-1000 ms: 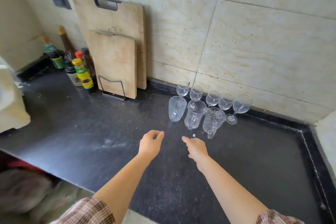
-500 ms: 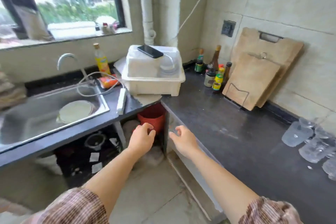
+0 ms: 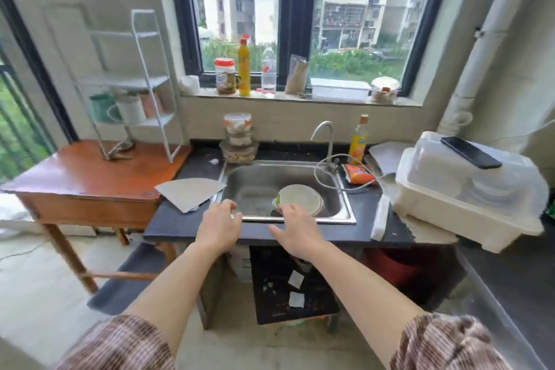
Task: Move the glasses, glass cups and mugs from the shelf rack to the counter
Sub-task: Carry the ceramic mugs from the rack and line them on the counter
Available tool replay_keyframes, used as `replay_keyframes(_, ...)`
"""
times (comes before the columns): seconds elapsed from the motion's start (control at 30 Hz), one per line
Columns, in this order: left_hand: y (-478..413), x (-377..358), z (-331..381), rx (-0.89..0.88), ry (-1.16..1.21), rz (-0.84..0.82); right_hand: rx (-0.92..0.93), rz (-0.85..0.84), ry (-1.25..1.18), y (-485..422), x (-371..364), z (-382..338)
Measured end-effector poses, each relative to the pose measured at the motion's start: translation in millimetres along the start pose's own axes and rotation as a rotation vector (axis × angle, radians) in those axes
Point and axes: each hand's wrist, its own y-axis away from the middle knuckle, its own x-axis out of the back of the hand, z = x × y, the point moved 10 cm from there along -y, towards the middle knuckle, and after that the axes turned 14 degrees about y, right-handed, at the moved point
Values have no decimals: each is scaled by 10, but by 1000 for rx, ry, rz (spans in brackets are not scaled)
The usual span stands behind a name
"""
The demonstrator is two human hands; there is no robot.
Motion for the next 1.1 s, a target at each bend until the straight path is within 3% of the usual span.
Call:
replay_keyframes(0.33, -1543, 1526, -1173, 123, -89, 180, 236, -9, 62, -1996, -229, -1890)
replay_keyframes(0.63, -2569, 2455, -2049, 261, 54, 297, 336, -56, 66, -3302, -397, -3040)
replay_keyframes(1.1, -4417, 3688, -3301, 314, 325, 320, 200, -104, -178, -5076, -759, -4585)
